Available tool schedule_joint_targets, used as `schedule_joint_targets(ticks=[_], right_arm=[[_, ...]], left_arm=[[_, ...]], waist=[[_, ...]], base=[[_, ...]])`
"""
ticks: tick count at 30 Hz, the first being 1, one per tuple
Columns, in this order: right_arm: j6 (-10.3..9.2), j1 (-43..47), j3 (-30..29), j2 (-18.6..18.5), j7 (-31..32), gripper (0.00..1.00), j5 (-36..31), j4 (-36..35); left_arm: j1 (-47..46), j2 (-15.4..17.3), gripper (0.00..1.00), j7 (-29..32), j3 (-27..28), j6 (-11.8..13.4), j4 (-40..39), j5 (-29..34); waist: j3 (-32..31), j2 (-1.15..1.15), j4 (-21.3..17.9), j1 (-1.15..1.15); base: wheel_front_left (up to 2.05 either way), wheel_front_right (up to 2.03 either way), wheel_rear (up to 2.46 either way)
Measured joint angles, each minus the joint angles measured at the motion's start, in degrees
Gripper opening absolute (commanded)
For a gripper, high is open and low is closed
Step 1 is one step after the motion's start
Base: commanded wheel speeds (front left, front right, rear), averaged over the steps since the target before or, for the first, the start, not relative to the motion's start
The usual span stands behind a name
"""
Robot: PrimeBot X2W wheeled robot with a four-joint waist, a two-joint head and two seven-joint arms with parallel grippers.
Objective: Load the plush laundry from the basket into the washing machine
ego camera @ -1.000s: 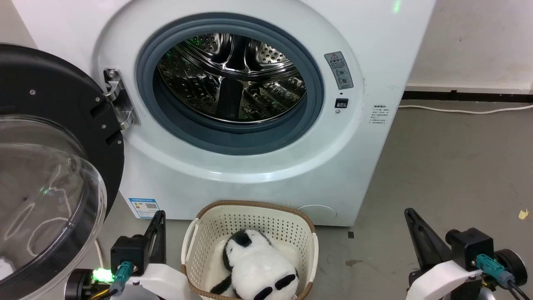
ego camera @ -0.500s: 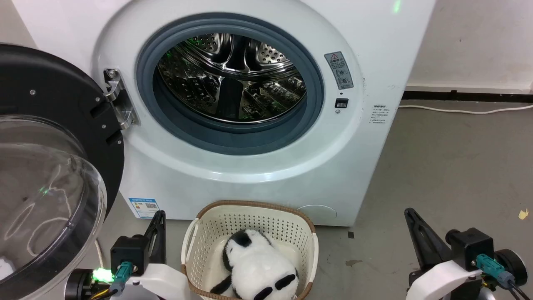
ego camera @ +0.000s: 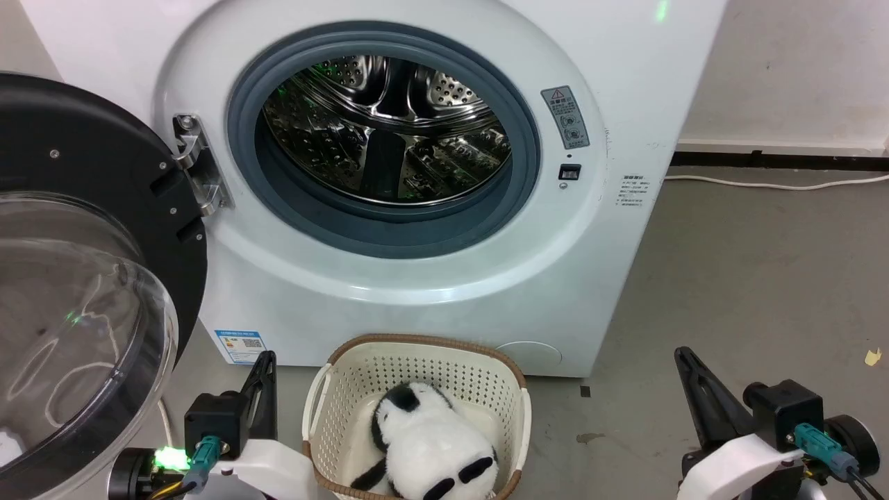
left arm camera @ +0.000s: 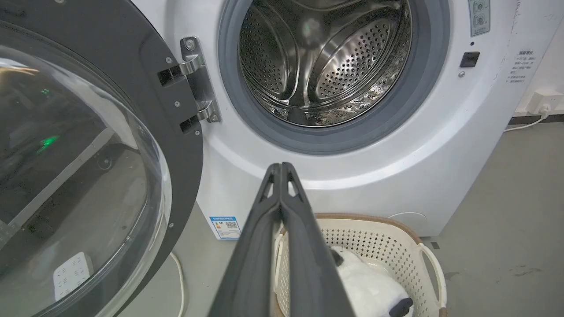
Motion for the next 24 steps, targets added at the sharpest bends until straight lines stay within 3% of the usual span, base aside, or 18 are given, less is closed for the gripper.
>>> schedule_joint_targets(ticks=[6,7,24], right_arm=[[0.0,0.0,0.01,0.0,0.0,0.0,0.0,0.0],[0.0,0.0,0.01,0.0,0.0,1.0,0.0,0.0],[0.0,0.02,-0.52,0.0,-1.03,1.0,0.51,0.07]], left_arm=[[0.0,0.0,0.0,0.0,0.01,0.0,0.0,0.0],[0.0,0.0,1.0,0.0,0.01,0.0,0.0,0.0],[0.04,0.0,1.0,-1.05,-0.67,0.05,0.44,-0.07]], waist=[[0.0,0.0,0.0,0.0],[0.0,0.0,0.0,0.0],[0.81,0.0,-0.45,0.0]], base=[[0.0,0.0,0.0],[0.0,0.0,0.0],[0.0,0.0,0.0]])
